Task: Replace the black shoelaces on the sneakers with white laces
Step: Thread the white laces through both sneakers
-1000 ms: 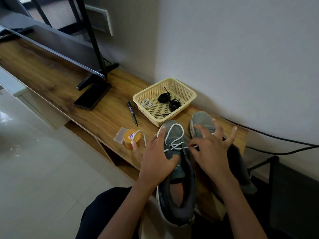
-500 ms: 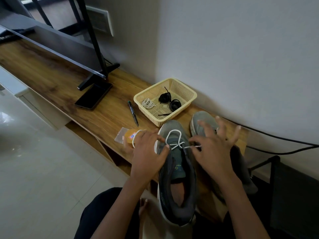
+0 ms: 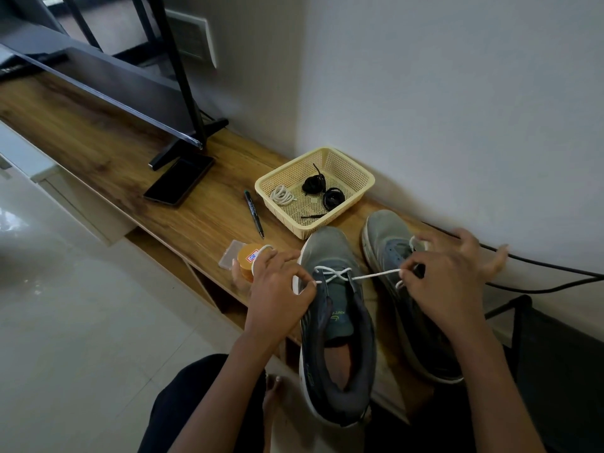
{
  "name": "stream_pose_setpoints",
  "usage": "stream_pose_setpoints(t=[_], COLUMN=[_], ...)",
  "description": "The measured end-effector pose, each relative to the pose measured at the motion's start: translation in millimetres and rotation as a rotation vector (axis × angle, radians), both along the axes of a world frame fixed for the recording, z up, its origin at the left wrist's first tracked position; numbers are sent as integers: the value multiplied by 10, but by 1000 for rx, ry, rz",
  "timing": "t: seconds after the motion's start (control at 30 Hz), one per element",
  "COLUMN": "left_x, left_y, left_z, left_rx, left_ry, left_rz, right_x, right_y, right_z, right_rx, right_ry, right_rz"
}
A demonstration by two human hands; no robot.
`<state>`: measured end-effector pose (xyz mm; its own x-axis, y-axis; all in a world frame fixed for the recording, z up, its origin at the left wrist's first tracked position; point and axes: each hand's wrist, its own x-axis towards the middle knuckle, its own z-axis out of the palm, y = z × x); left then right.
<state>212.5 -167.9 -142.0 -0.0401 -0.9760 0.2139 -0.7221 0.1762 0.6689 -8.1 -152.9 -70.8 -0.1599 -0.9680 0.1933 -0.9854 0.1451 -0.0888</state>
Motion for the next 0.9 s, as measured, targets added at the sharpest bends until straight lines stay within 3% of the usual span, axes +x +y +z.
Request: stream_pose_setpoints(t=[0.27,0.57,0.77,0.9], left_x=[-31,-50,-52,-55], left_y=[21,27,33,45], left_z=[48,68,76,88], left_rx=[2,28,30,39], left_ry=[-20,-67,-45,-42], left_rz=[20,68,75,72], right_x=[420,171,182,193], right_y=[-53,-29,-18,9], right_z=[-201,-197,-181,22], right_rx=[-67,-78,-180,-152], right_ry=[24,-49,-94,-240], right_rz=[233,111,184,241])
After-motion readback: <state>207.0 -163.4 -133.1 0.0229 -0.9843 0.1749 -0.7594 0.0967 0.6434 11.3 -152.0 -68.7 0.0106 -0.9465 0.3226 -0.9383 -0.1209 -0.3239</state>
